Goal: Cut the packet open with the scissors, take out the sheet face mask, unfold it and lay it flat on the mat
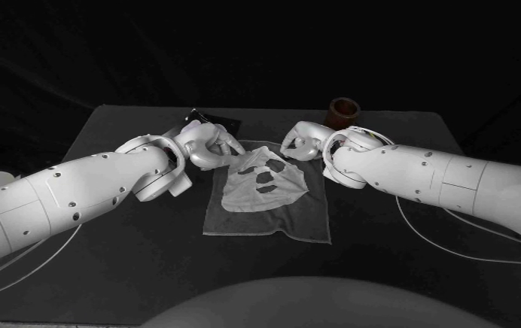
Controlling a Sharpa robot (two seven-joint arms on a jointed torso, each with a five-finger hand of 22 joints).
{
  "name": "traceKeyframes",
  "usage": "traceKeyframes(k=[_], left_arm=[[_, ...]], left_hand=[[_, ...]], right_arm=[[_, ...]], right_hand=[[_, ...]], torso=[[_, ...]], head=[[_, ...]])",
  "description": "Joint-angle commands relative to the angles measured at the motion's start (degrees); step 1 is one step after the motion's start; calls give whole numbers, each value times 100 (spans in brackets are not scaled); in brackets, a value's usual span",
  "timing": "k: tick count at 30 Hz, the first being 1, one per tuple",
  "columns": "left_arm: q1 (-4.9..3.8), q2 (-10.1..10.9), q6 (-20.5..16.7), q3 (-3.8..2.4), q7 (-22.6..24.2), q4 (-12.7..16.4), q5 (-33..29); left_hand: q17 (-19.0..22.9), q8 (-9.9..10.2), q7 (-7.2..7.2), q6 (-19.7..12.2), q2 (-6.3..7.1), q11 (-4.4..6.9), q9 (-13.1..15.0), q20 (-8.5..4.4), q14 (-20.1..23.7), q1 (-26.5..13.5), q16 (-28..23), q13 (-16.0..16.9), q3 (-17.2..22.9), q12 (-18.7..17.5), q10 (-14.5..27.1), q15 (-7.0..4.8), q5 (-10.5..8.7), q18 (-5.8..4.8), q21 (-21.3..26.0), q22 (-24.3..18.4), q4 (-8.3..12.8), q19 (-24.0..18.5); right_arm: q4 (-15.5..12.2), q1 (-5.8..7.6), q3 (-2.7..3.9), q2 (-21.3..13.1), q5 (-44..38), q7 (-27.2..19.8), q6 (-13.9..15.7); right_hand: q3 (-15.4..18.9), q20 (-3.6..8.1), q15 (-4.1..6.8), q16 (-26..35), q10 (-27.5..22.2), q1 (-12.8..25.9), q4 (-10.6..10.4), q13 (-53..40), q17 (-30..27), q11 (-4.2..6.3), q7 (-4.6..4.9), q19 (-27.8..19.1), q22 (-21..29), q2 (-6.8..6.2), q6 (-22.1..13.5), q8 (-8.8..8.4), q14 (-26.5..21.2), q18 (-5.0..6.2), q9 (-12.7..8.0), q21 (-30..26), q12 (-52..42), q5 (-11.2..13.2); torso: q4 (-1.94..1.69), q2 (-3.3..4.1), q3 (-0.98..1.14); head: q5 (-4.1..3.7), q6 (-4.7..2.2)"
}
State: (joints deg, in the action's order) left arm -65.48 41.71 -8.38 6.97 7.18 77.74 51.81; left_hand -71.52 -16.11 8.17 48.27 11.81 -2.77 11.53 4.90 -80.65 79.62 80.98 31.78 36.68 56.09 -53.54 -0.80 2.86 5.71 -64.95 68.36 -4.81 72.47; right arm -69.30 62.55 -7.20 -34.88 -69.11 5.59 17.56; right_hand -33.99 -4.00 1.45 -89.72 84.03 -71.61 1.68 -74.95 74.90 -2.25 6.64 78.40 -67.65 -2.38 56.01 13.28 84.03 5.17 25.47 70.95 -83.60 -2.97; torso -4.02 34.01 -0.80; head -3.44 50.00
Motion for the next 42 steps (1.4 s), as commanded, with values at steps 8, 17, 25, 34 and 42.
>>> traceKeyframes(k=[8,17,25,34,42], left_arm=[[11,-297,92,-3,-62,-265,49],[35,-478,179,17,-185,-409,319],[44,-520,331,30,-311,-427,499],[45,-509,467,37,-381,-384,619],[49,-515,473,43,-495,-406,807]], left_hand=[[-35,5,11,41,17,-22,-2,-3,13,5,-12,-21,2,-39,13,11,-10,104,-3,19,36,1],[-133,36,26,-9,28,-37,-14,5,-42,-21,39,-32,-16,-46,0,24,-10,75,-98,99,32,76],[-202,51,32,-29,27,-44,-19,9,-86,-26,80,-32,-25,-31,-28,30,-10,60,-160,149,36,126],[-262,49,30,-18,13,-36,-18,12,-126,-18,118,-25,-27,-4,-63,30,-9,46,-223,197,49,176],[-286,99,25,-93,24,-17,-37,4,-144,-22,136,-25,-36,3,-67,14,-9,43,-251,217,62,202]], right_arm=[[255,-11,-7,278,-96,138,-219],[461,-38,-16,488,-91,172,-276],[564,-54,-21,575,-92,236,-291],[541,-58,-22,599,-472,520,115],[530,-62,-23,609,-793,669,277]], right_hand=[[40,-22,32,-25,326,78,36,-942,1506,6,48,13,24,-57,-31,-41,596,-4,-7,-17,12,-1],[236,-48,3,-27,321,338,-80,-937,1509,-25,80,-3,30,-170,-97,-132,597,0,-33,-39,20,15],[287,-54,-3,-25,315,392,-121,-929,1505,-32,87,-9,34,-179,-106,-157,596,2,-40,-49,30,16],[560,-54,10,-22,304,565,-232,-914,1499,-8,51,-23,43,-394,8,-137,594,10,-20,-78,49,18],[671,-18,63,-28,311,502,-248,-927,1510,63,-37,-7,9,-438,203,-33,597,8,35,-66,36,17]], torso=[[-3,4,-6],[-2,2,-9],[-4,0,-6],[-1,3,-7],[3,1,-4]], head=[[-12,0],[-11,0],[2,0],[-1,0],[4,0]])
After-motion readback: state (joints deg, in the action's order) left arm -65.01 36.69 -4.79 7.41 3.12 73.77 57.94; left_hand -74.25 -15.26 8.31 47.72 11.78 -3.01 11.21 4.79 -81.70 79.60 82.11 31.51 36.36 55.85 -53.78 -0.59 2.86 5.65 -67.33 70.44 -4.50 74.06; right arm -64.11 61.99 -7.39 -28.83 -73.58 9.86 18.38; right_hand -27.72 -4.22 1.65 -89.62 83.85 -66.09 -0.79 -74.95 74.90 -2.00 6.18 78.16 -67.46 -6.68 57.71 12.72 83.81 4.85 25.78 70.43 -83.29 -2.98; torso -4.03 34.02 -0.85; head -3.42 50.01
